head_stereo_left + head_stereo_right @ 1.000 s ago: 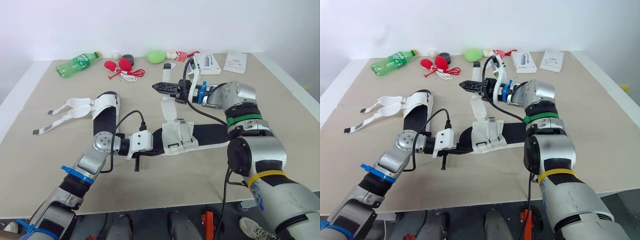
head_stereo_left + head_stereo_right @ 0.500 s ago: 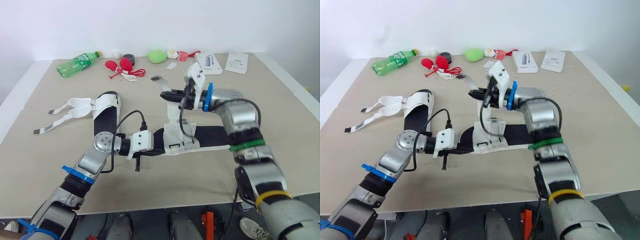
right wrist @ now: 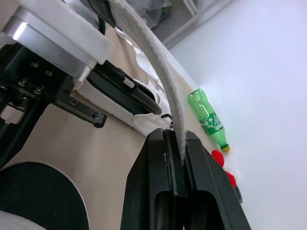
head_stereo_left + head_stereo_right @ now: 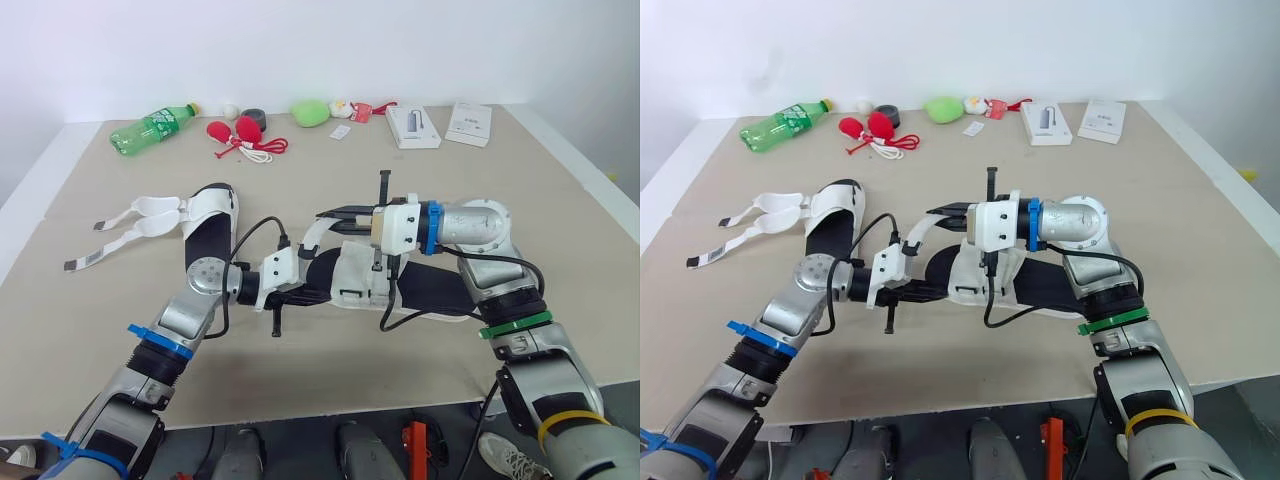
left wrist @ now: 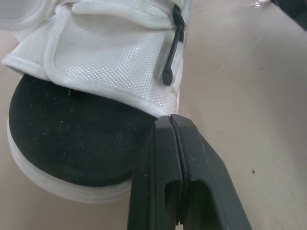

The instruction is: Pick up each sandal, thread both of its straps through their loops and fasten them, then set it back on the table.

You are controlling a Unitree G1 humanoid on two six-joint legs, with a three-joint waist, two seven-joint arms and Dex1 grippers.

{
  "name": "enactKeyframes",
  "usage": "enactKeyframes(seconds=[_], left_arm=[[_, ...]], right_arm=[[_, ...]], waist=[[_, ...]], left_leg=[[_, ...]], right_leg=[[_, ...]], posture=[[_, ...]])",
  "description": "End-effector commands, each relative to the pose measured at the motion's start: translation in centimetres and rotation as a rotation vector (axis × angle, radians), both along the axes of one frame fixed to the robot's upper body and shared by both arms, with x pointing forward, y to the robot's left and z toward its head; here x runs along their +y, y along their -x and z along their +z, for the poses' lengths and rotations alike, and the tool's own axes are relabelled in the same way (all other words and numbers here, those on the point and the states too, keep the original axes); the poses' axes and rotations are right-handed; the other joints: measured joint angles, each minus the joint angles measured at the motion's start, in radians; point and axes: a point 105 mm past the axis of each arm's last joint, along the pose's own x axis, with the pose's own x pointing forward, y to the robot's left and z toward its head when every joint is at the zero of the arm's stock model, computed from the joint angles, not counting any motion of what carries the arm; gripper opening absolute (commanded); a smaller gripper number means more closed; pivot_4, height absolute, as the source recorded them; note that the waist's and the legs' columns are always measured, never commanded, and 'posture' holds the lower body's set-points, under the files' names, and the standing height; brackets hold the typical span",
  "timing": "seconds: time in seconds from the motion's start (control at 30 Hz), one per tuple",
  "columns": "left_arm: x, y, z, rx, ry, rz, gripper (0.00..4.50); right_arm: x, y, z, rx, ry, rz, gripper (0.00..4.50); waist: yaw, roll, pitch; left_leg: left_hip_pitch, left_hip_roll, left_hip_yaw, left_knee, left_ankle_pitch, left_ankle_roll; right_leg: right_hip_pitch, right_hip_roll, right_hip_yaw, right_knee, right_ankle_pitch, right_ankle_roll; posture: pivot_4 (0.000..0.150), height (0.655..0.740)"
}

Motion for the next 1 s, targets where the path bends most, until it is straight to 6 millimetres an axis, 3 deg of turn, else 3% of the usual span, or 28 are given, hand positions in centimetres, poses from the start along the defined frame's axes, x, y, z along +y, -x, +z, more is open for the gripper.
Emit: enactKeyframes(seconds=[0.03, 0.2, 0.33, 0.5, 0.83, 1.0], left_arm=[[-0.1, 0.8, 2.1, -0.031, 0.065, -0.071, 0.00], [0.5, -0.4, 3.9, -0.123, 0.079, -0.060, 0.00], [1.4, -2.6, 2.8, -0.176, -0.013, 0.024, 0.00], [1.2, -2.0, 0.7, -0.159, -0.085, 0.045, 0.00], [0.6, -0.8, 2.3, -0.086, -0.002, 0.060, 0.00], [1.1, -0.3, 0.2, -0.071, -0.088, 0.061, 0.00]], right_arm=[[0.2, 0.6, 0.7, -0.041, -0.027, 0.024, 0.10], [0.4, 0.4, 0.3, -0.023, -0.030, 0.015, 0.10], [0.5, 0.2, 0.2, -0.013, -0.035, 0.006, 0.10], [0.2, -0.1, -0.1, -0.005, -0.028, -0.014, 0.10], [-0.1, -0.5, -0.4, 0.004, -0.013, -0.035, 0.10], [-0.1, -0.4, -0.4, 0.009, -0.010, -0.028, 0.10]], waist=[[0.000, 0.000, 0.000], [0.000, 0.000, 0.000], [-0.001, 0.000, 0.000], [-0.003, 0.000, 0.000], [0.000, 0.000, 0.000], [-0.003, 0.000, 0.000]], left_leg=[[0.000, 0.000, 0.000, 0.000, 0.000, 0.000], [0.000, 0.000, 0.000, 0.000, 0.000, 0.000], [0.000, 0.000, 0.000, 0.001, 0.000, 0.000], [0.001, 0.000, 0.000, -0.001, 0.000, 0.000], [0.001, 0.000, 0.000, 0.000, 0.000, 0.000], [0.002, 0.000, 0.000, 0.000, 0.000, 0.000]], right_leg=[[0.000, 0.000, 0.000, 0.000, 0.000, -0.001], [0.000, 0.000, 0.000, 0.000, 0.002, -0.005], [0.001, 0.000, 0.000, 0.000, 0.001, -0.001], [0.000, 0.000, 0.001, 0.000, 0.002, -0.005], [0.000, 0.000, 0.000, 0.001, 0.002, -0.004], [0.001, 0.000, 0.000, 0.001, 0.002, -0.005]], posture=[[0.150, 0.7400], [0.150, 0.7400], [0.150, 0.7400], [0.150, 0.7400], [0.150, 0.7400], [0.150, 0.7400]])
